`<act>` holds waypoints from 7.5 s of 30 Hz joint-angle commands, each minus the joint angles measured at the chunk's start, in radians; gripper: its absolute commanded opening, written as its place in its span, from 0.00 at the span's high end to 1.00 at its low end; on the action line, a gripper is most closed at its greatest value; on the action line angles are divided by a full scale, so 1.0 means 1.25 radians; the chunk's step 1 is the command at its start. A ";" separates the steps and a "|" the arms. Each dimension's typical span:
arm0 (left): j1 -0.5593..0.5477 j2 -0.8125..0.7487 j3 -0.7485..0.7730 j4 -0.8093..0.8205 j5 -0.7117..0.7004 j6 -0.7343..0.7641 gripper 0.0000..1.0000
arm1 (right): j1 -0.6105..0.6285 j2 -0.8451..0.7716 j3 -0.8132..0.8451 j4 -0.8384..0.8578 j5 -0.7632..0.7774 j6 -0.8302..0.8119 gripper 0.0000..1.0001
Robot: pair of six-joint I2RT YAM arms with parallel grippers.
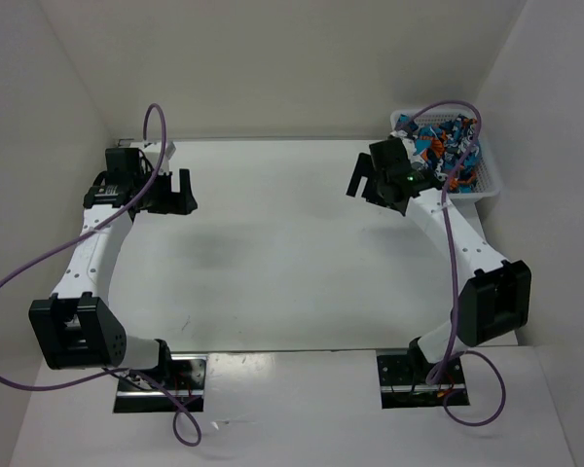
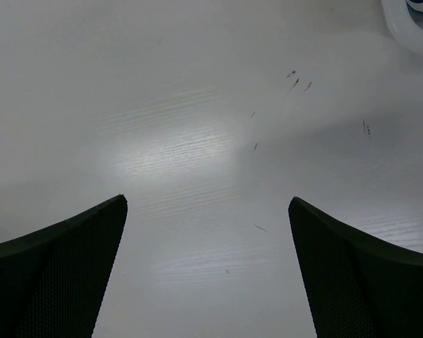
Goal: Fold and stack the shorts
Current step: Grab the shorts from the pile, then move the shorts to the center of the board, then flatten the shorts out
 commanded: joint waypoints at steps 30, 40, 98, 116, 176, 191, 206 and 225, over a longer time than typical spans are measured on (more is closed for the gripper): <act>-0.029 0.054 0.094 -0.051 0.039 0.003 0.01 | -0.404 0.247 0.233 0.078 -0.179 0.067 0.15; -0.029 0.064 0.102 -0.070 0.025 0.003 0.01 | -0.412 0.343 0.274 0.145 -0.171 0.074 0.28; 0.001 0.019 0.295 -0.029 0.156 0.003 0.01 | 0.039 0.115 0.266 0.064 -0.335 0.028 0.32; -0.127 0.081 -0.147 0.213 0.170 0.003 0.01 | 0.489 -0.029 -0.120 0.036 -0.137 0.120 0.00; -0.084 0.173 0.307 0.011 0.197 0.003 0.00 | -0.065 0.237 0.462 -0.006 -0.311 0.016 0.17; -0.100 -0.099 -0.244 0.057 0.221 0.003 0.21 | 0.093 -0.110 -0.217 0.052 -0.300 0.053 0.61; -0.267 0.033 -0.334 0.161 0.156 0.003 0.07 | 0.170 0.194 -0.091 0.079 -0.074 0.049 0.33; -0.213 0.091 -0.049 0.022 0.054 0.003 1.00 | 0.128 0.245 0.097 0.083 0.039 -0.020 1.00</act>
